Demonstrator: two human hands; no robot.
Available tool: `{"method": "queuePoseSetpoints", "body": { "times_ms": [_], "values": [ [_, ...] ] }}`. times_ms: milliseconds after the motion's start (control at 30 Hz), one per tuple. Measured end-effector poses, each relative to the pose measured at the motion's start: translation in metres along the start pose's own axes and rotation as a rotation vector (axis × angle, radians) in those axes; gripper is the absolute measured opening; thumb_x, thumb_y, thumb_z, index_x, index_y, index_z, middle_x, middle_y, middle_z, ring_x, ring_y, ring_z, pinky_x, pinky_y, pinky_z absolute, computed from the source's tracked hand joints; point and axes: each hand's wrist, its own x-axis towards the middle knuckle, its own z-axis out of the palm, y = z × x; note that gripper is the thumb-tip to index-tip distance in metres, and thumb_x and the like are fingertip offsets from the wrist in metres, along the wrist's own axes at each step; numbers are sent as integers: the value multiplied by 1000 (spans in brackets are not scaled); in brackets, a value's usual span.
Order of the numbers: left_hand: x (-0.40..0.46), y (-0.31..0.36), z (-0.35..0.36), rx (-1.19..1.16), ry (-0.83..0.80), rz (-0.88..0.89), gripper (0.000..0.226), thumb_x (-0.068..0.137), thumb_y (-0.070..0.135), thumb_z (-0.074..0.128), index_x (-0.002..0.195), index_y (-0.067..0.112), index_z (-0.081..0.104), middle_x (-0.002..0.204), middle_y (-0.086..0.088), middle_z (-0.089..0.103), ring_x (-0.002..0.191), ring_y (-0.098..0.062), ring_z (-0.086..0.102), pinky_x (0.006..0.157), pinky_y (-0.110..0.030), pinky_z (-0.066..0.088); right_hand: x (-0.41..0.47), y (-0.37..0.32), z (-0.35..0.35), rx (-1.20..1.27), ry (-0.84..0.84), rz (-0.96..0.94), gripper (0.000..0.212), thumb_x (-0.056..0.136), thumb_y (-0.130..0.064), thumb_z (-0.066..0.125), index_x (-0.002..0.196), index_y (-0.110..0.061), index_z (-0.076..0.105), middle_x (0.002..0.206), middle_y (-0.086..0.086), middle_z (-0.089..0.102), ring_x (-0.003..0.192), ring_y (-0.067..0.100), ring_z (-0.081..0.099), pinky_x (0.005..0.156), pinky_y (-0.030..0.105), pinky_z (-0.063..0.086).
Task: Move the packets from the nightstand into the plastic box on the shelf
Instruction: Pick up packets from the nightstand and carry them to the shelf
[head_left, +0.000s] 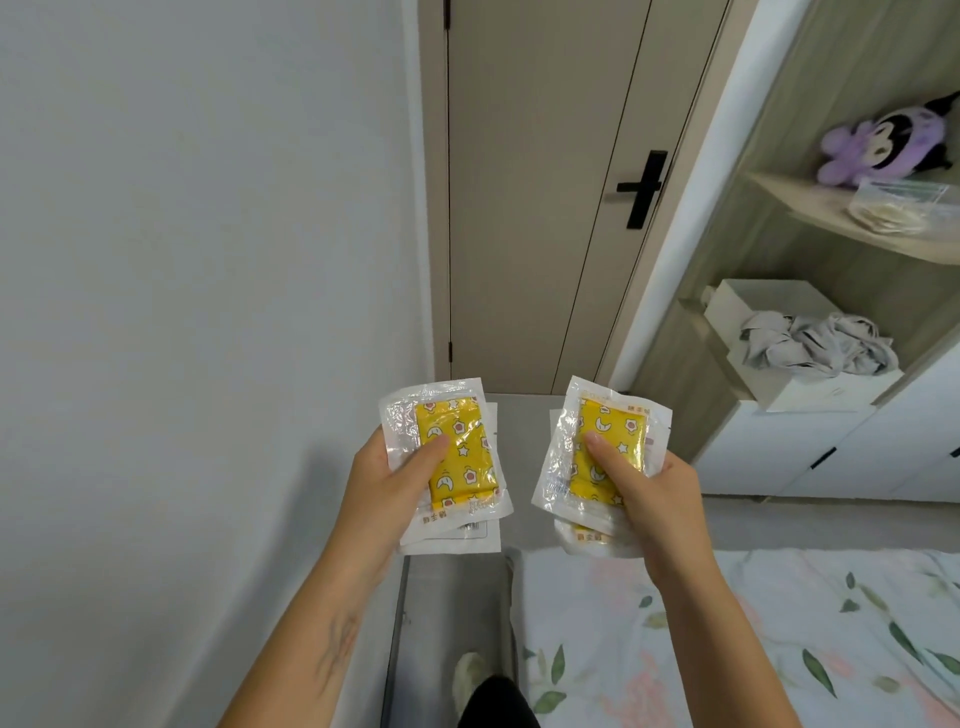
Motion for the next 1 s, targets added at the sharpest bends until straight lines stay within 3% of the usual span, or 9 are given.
{"method": "queuePoseSetpoints", "body": {
  "times_ms": [233, 533, 667, 833, 1000],
  "values": [
    [150, 10, 67, -12, -76, -61, 14, 90, 28, 67, 103, 34, 67, 90, 11, 77, 80, -12, 75, 55, -27, 58, 148, -17, 14, 12, 62, -9, 20, 73, -36, 81, 82, -20, 74, 80, -2, 78, 73, 15, 75, 63, 29, 58],
    [304, 37, 122, -13, -121, -101, 16, 90, 26, 66, 105, 32, 67, 94, 9, 77, 83, -12, 75, 56, -25, 58, 306, -54, 33, 9, 104, 16, 16, 73, -32, 81, 80, -20, 74, 78, -1, 77, 68, 14, 75, 49, 20, 54],
    [370, 37, 134, 0, -116, -131, 17, 89, 26, 67, 106, 31, 68, 96, 6, 77, 86, -16, 75, 63, -31, 61, 365, -53, 47, 30, 121, 35, 8, 73, -32, 82, 75, -25, 77, 78, 0, 77, 68, 14, 75, 50, 21, 54],
    [466, 41, 169, 7, -181, -138, 15, 89, 24, 67, 104, 29, 69, 94, 5, 78, 83, -16, 75, 57, -28, 59, 444, -52, 60, 42, 193, 60, 16, 73, -33, 82, 79, -19, 76, 82, 4, 78, 75, 21, 75, 66, 34, 61],
    [566, 57, 226, 26, -323, -134, 16, 90, 19, 67, 106, 24, 69, 96, 1, 78, 85, -19, 75, 61, -31, 60, 531, -69, 66, 101, 290, 54, 15, 72, -34, 83, 80, -24, 77, 84, 5, 78, 80, 25, 75, 76, 46, 61]
  ]
}}
